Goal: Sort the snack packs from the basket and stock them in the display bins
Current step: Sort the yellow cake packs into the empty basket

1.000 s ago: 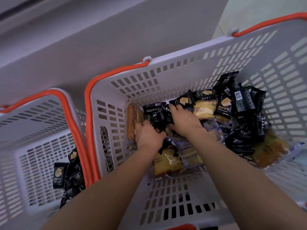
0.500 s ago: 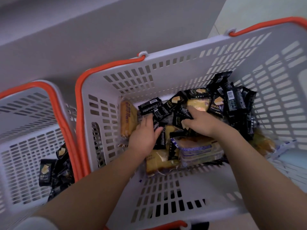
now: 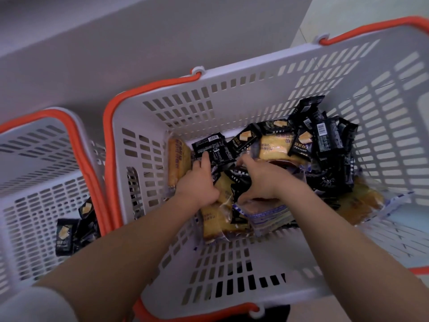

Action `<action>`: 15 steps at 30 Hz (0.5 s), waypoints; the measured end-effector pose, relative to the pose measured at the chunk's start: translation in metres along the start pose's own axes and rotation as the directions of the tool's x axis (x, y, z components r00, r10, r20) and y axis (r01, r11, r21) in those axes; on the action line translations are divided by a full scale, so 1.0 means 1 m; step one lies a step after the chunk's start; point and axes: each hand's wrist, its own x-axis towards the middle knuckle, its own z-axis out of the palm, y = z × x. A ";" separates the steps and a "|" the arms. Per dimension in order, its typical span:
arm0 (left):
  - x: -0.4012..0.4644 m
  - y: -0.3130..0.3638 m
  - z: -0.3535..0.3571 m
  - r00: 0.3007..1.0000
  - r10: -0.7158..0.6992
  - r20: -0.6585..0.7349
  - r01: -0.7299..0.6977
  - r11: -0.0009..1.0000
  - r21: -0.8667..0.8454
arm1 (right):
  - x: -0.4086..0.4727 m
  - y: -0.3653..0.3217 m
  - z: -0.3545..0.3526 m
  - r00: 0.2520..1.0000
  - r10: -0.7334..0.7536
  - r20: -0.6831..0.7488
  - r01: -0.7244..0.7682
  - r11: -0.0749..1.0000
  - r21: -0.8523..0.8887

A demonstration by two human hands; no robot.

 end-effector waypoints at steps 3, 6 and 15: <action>0.002 -0.001 0.002 0.999 0.037 -0.037 -0.033 0.994 0.107 | 0.001 -0.014 0.017 0.989 0.108 -0.097 -0.123 0.978 -0.168; 0.005 -0.002 -0.003 0.999 0.020 -0.042 -0.019 0.999 0.034 | 0.003 -0.026 0.028 0.958 0.179 -0.223 -0.231 0.944 -0.234; -0.026 0.001 -0.051 0.982 0.129 -0.137 -0.164 0.943 -0.288 | 0.005 -0.043 0.043 0.901 0.311 -0.301 -0.337 0.941 -0.037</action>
